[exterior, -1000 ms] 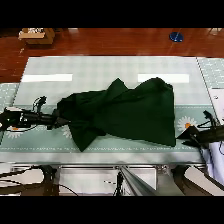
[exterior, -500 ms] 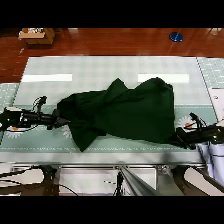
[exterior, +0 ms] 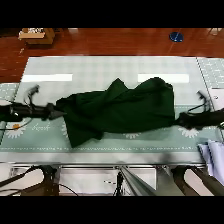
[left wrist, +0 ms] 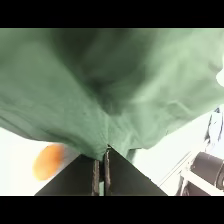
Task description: Fold the shirts.
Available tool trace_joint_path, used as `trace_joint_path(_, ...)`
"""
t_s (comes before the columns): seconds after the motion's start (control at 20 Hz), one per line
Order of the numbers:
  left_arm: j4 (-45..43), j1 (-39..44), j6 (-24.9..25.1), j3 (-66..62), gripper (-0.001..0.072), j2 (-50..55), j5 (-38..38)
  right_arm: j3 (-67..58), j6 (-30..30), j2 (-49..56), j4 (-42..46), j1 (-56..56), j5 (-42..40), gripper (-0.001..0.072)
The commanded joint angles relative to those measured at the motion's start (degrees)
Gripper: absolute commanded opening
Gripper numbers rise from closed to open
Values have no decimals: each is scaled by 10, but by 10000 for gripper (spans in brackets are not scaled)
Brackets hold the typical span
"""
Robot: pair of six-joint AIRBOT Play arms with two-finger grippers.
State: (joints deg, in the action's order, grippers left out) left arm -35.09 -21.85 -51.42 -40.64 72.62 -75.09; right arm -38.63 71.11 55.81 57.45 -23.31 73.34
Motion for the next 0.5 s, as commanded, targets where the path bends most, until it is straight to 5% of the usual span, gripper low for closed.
trace_joint_path(0.0, 60, 0, -6, -94, 22, -118, -57, -135, -9, -73, -69, 3, 16, 35)
trace_joint_path(0.2, 161, 0, -13, -276, 23, -256, -11, -328, -9, -116, -159, 3, 3, 35)
trace_joint_path(0.45, 122, 0, -13, -505, 23, -363, 200, -590, 10, -127, -125, 3, -54, 35)
